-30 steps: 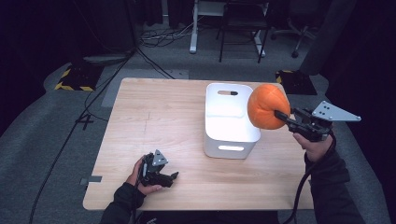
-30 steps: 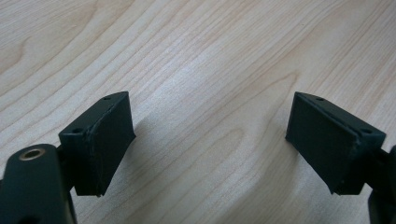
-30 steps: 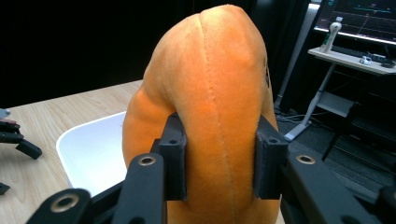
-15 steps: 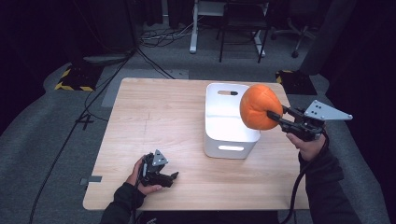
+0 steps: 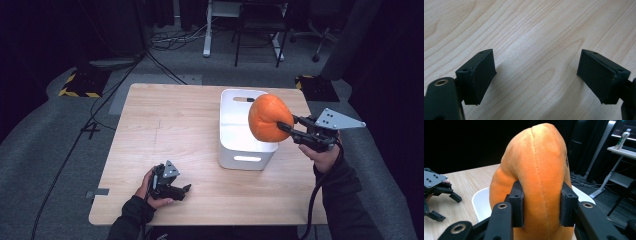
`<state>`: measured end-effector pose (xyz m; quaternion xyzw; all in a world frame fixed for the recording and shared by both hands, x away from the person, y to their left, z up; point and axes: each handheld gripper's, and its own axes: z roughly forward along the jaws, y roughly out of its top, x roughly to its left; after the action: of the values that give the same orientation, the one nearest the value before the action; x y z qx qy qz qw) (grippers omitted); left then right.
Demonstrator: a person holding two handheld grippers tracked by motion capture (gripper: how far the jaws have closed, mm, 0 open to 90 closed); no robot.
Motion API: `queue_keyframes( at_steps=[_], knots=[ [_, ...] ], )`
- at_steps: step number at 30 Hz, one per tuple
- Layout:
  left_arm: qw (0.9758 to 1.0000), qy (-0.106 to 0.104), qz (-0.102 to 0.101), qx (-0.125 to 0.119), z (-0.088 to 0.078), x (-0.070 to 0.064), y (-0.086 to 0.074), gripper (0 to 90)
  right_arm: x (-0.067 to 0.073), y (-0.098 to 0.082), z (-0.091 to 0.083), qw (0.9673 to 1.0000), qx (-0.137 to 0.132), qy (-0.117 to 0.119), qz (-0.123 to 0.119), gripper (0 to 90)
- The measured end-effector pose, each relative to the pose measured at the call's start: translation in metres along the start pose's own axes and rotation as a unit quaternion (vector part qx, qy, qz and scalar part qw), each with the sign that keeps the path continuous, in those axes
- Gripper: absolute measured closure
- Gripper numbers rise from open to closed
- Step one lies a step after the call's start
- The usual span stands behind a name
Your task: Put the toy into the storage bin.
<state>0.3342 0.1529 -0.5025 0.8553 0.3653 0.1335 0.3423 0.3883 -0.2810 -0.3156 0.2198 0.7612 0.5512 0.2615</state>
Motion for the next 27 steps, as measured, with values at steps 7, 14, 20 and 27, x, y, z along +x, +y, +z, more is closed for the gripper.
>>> queue_keyframes(
  at_steps=[7,14,20,27],
  knots=[
    [1.0000,0.000,0.000,0.000,0.000,0.000,0.000,15.2,0.004,-0.001,0.005,0.9999,0.010,0.013,-0.002,62.7],
    [1.0000,0.000,0.000,0.000,0.000,0.000,0.000,15.2,0.010,-0.001,0.012,0.9995,0.018,0.023,-0.008,62.4],
    [1.0000,0.000,0.000,0.000,0.000,0.000,0.000,15.2,0.013,-0.002,0.023,0.9989,0.033,0.031,-0.010,61.7],
    [1.0000,0.000,0.003,0.002,0.000,0.000,0.000,15.2,0.016,-0.003,0.033,0.9967,0.068,0.039,-0.022,61.0]
  ],
)
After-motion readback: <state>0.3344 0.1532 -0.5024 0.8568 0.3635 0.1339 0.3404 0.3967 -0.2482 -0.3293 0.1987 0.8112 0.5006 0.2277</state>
